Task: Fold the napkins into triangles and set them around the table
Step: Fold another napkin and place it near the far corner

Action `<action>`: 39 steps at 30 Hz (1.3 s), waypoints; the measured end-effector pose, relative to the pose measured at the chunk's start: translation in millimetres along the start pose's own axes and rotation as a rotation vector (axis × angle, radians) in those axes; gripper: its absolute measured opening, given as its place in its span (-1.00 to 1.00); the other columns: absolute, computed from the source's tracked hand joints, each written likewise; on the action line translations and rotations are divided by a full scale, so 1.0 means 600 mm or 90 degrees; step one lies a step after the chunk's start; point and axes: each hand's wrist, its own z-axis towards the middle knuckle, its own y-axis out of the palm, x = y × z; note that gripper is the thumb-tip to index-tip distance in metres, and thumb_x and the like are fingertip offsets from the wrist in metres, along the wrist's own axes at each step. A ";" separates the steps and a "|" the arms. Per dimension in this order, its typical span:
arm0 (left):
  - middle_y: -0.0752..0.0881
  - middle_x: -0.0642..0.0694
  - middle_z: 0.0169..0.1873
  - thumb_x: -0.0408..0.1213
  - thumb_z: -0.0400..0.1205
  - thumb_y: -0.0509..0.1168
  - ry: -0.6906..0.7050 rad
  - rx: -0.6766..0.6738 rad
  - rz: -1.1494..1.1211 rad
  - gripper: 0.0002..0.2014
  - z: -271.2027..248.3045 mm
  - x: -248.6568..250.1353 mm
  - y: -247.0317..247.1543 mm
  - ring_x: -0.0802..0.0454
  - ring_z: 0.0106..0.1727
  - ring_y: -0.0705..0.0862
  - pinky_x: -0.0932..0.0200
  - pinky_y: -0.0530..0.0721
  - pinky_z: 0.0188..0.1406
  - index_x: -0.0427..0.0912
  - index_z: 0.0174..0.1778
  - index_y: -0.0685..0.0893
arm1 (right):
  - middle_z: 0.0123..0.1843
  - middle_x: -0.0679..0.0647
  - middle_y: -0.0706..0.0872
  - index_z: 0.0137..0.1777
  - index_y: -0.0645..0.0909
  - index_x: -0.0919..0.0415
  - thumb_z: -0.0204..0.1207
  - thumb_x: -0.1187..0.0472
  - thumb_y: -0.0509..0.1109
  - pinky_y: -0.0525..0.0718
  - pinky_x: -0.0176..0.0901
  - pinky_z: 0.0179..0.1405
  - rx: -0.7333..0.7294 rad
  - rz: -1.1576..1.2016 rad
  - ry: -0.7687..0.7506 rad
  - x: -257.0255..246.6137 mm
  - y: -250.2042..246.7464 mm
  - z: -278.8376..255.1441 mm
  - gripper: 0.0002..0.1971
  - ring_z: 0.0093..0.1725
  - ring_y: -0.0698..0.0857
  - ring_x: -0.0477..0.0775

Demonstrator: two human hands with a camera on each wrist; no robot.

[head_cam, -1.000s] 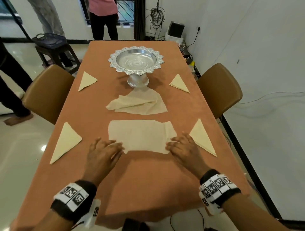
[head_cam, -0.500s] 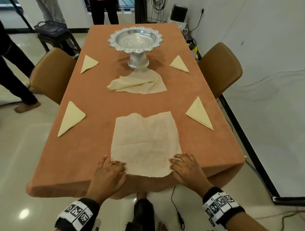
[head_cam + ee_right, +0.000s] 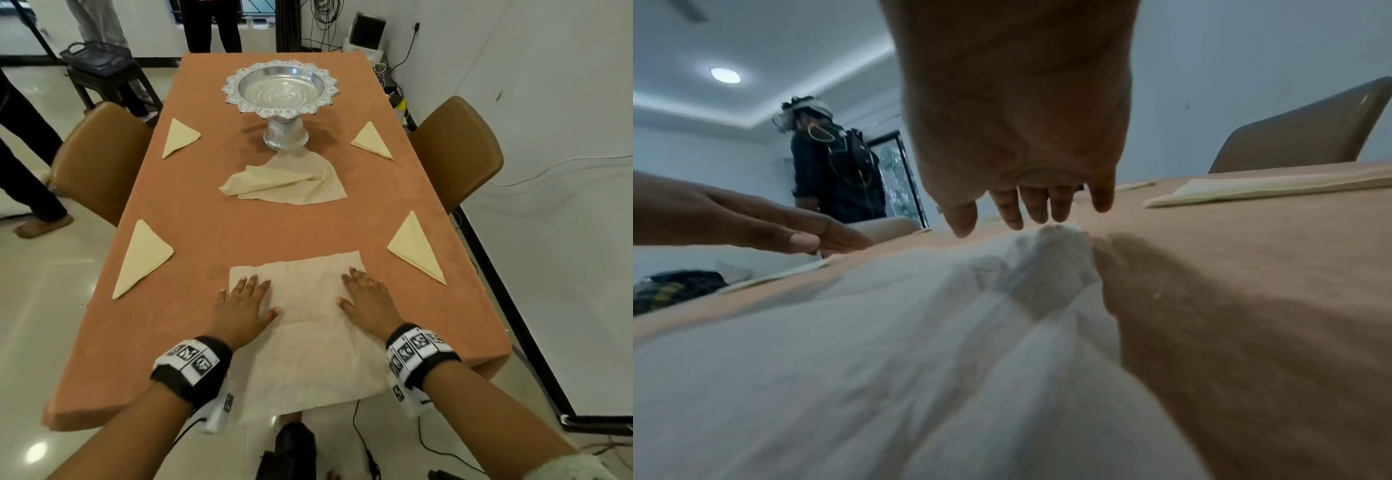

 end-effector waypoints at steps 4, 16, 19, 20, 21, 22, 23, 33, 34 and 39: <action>-0.19 -0.07 0.69 0.31 0.66 -0.15 -0.031 -0.074 -0.008 -0.28 0.072 -0.010 0.008 -0.10 0.69 -0.17 -0.33 -0.11 0.60 0.09 0.68 -0.16 | 0.71 -0.02 -0.21 0.69 -0.18 0.00 0.67 -0.25 -0.11 -0.16 0.28 0.59 -0.049 -0.028 0.057 0.002 0.014 0.065 -0.32 0.68 -0.14 0.03; -0.23 0.00 0.67 0.45 0.42 -0.45 0.038 0.034 -0.039 -0.10 0.107 -0.030 -0.015 0.01 0.68 -0.22 -0.23 -0.18 0.59 0.10 0.68 -0.19 | 0.66 -0.02 -0.38 0.67 -0.27 0.06 0.67 -0.21 -0.09 -0.32 0.18 0.54 0.050 0.008 0.048 -0.020 -0.004 0.085 -0.30 0.64 -0.33 -0.03; -0.31 0.06 0.61 0.42 0.43 -0.51 0.040 0.046 -0.059 -0.14 0.021 0.003 0.022 0.10 0.63 -0.31 -0.13 -0.22 0.59 0.11 0.66 -0.24 | 0.60 -0.07 -0.47 0.66 -0.33 0.03 0.47 -0.30 -0.38 -0.37 0.11 0.50 0.022 0.001 0.023 -0.043 0.024 0.016 -0.22 0.56 -0.44 -0.10; -0.34 0.07 0.59 0.41 0.45 -0.50 0.026 0.042 -0.061 -0.17 0.000 0.011 0.038 0.12 0.61 -0.34 -0.11 -0.26 0.58 0.12 0.65 -0.27 | 0.59 -0.09 -0.47 0.66 -0.34 0.02 0.41 -0.30 -0.43 -0.37 0.10 0.51 0.005 0.000 0.020 -0.047 0.036 -0.003 -0.19 0.55 -0.45 -0.10; -0.37 0.08 0.59 0.40 0.46 -0.50 0.012 0.041 -0.061 -0.19 -0.015 0.018 0.054 0.13 0.60 -0.37 -0.11 -0.29 0.57 0.13 0.64 -0.31 | 0.59 -0.09 -0.48 0.65 -0.36 0.01 0.38 -0.31 -0.45 -0.37 0.11 0.52 -0.007 0.000 0.020 -0.049 0.048 -0.017 -0.18 0.55 -0.45 -0.11; -0.39 0.07 0.59 0.39 0.47 -0.50 -0.002 0.045 -0.064 -0.21 -0.026 0.021 0.068 0.12 0.60 -0.38 -0.12 -0.31 0.57 0.13 0.62 -0.34 | 0.60 -0.10 -0.48 0.65 -0.38 0.01 0.38 -0.32 -0.46 -0.35 0.12 0.53 -0.012 0.000 0.023 -0.046 0.059 -0.028 -0.17 0.55 -0.45 -0.12; -0.40 0.05 0.59 0.39 0.49 -0.49 -0.016 0.052 -0.072 -0.22 -0.032 0.022 0.081 0.10 0.60 -0.39 -0.14 -0.33 0.56 0.13 0.61 -0.37 | 0.60 -0.09 -0.48 0.64 -0.39 0.01 0.38 -0.33 -0.46 -0.33 0.14 0.55 -0.007 0.001 0.029 -0.042 0.068 -0.035 -0.17 0.56 -0.44 -0.12; -0.33 0.03 0.64 0.41 0.54 -0.38 -0.051 0.104 -0.100 -0.24 -0.099 0.048 0.151 0.04 0.64 -0.35 -0.24 -0.30 0.57 0.19 0.65 -0.27 | 0.69 -0.06 -0.29 0.67 -0.28 -0.01 0.48 -0.43 -0.47 -0.30 0.21 0.56 0.067 -0.019 0.014 -0.003 0.121 -0.109 -0.18 0.66 -0.24 -0.06; -0.34 0.03 0.64 0.42 0.53 -0.40 -0.056 0.101 -0.096 -0.23 -0.107 0.053 0.152 0.05 0.64 -0.36 -0.24 -0.33 0.57 0.19 0.65 -0.29 | 0.68 -0.06 -0.30 0.67 -0.29 0.00 0.46 -0.44 -0.50 -0.33 0.20 0.54 0.069 -0.025 0.015 -0.002 0.120 -0.117 -0.16 0.66 -0.24 -0.05; -0.19 0.01 0.67 0.25 0.59 -0.41 -0.054 0.183 -0.091 -0.28 -0.081 0.074 0.123 0.04 0.68 -0.22 -0.18 -0.32 0.56 0.07 0.69 -0.14 | 0.69 -0.01 -0.22 0.68 -0.21 0.12 0.58 -0.30 -0.39 -0.37 0.16 0.56 0.145 0.016 -0.002 -0.070 0.084 -0.101 -0.25 0.67 -0.22 -0.03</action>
